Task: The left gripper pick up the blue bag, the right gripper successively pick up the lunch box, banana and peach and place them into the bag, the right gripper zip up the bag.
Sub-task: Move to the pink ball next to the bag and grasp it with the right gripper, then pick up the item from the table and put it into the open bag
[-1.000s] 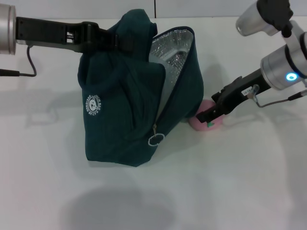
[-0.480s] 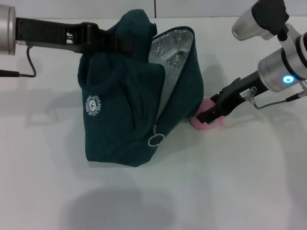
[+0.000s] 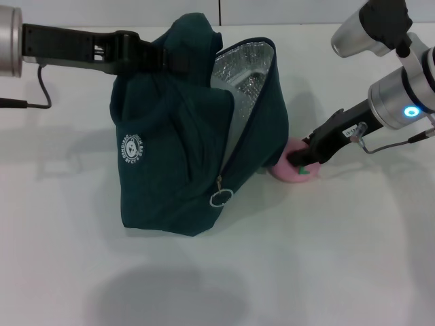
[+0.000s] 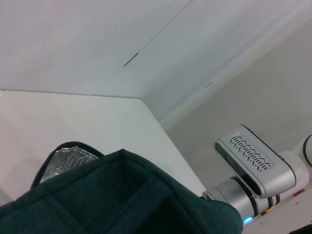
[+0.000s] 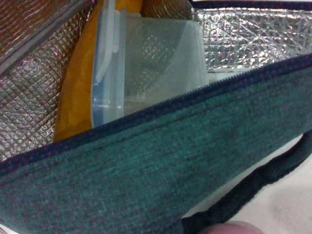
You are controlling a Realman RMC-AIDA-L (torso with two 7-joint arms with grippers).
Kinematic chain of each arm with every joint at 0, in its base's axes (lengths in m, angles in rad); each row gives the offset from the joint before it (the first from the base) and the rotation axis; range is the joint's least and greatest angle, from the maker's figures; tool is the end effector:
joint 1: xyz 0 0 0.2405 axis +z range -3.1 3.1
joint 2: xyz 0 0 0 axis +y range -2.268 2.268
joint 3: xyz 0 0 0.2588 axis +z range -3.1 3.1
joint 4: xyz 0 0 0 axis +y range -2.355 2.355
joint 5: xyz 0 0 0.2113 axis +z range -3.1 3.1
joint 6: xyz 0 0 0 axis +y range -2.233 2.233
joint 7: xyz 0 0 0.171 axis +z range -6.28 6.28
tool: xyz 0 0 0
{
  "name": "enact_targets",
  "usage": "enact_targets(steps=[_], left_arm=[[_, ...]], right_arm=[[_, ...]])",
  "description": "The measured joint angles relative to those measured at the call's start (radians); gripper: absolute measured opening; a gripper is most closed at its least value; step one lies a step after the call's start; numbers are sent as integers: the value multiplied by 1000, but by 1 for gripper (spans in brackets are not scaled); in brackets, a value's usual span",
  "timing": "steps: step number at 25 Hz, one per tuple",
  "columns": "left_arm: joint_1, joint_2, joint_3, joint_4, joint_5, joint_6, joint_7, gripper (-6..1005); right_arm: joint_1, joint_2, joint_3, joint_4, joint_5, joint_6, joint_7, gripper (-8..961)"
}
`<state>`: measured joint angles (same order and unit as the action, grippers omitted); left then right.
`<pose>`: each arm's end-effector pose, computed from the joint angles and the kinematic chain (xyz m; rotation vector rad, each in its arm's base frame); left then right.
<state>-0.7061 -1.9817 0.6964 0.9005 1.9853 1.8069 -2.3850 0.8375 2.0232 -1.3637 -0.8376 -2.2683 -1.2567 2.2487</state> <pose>-0.1690 0.3756 0.0493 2.6451 1.4257 0.7284 0.1699 0.4117 -0.0702 -2.8034 0.7622 -0.2114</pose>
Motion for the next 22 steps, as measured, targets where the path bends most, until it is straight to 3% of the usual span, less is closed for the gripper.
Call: enact_targets(steps=[8,18,22], left_arm=[[-1,0,0,0,1,0,-2,32],[-1,2,0,0,1,0,-2,31],[-1,3,0,0,0,0,-2,31]], right_arm=[[1,0,0,0,0,-1,0,236],[-40,-6,14,-72,7,-29,7,173],[-63,-6,70,-113,9,-82,9,150]])
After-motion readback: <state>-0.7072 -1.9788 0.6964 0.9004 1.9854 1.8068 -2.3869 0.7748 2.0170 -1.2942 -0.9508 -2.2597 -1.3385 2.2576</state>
